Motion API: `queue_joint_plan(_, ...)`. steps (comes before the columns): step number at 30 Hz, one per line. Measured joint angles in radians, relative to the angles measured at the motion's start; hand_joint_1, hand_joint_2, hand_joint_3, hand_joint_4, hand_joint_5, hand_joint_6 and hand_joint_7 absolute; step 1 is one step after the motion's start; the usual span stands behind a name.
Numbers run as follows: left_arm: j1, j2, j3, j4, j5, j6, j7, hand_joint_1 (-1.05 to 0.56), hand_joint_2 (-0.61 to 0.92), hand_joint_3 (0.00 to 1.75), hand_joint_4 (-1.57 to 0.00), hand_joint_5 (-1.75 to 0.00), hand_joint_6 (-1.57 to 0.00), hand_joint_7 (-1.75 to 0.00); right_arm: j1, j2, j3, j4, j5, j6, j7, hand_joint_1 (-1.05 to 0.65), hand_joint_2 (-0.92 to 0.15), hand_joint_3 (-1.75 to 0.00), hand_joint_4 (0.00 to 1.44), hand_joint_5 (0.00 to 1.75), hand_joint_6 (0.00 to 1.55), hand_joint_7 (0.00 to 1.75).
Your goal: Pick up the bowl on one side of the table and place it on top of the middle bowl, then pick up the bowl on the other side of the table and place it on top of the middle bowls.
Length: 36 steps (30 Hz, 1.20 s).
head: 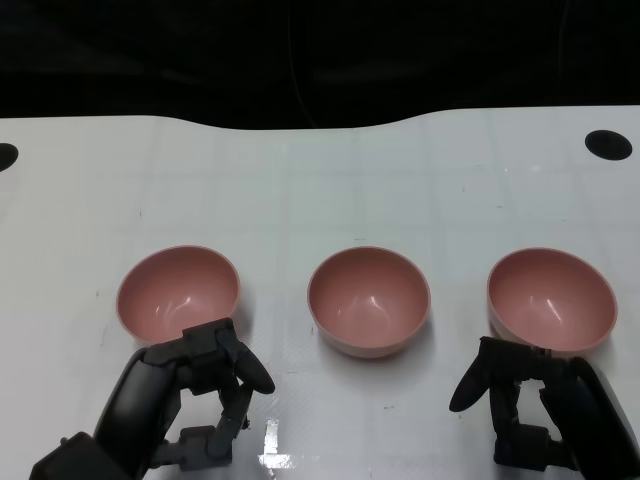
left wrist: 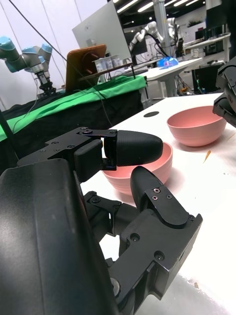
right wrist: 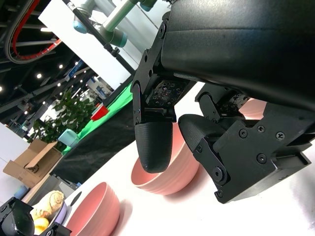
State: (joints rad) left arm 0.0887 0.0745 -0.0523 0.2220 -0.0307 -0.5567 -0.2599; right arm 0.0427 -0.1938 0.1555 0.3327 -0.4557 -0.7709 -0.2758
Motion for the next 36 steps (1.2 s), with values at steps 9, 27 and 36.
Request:
queue_joint_plan(9, 0.000, 0.000, 0.000, 0.000, -0.001, 0.001, 0.000, -0.19, 0.45, 1.18, -0.77, -1.70, -0.77, -1.27, 0.000, 0.000, 0.000, 0.000, 0.000, 0.000, 0.000, -0.03, -0.19, -1.51, 0.88, 1.75, 0.88, 1.26)
queue_joint_plan(27, 0.000, 0.000, 0.000, 0.000, 0.000, 0.000, 0.000, -0.19, 0.45, 1.18, -0.78, -1.70, -0.77, -1.27, 0.000, 0.000, -0.001, -0.001, -0.001, 0.001, 0.000, -0.05, -0.28, -1.35, 0.84, 1.73, 0.82, 1.20)
queue_joint_plan(36, 0.000, 0.000, 0.000, 0.000, 0.001, -0.002, 0.000, -0.19, 0.45, 1.18, -0.78, -1.70, -0.77, -1.26, -0.004, -0.001, -0.026, -0.011, -0.022, 0.035, -0.013, -0.15, -0.48, -0.97, 0.61, 1.46, 0.70, 0.86)
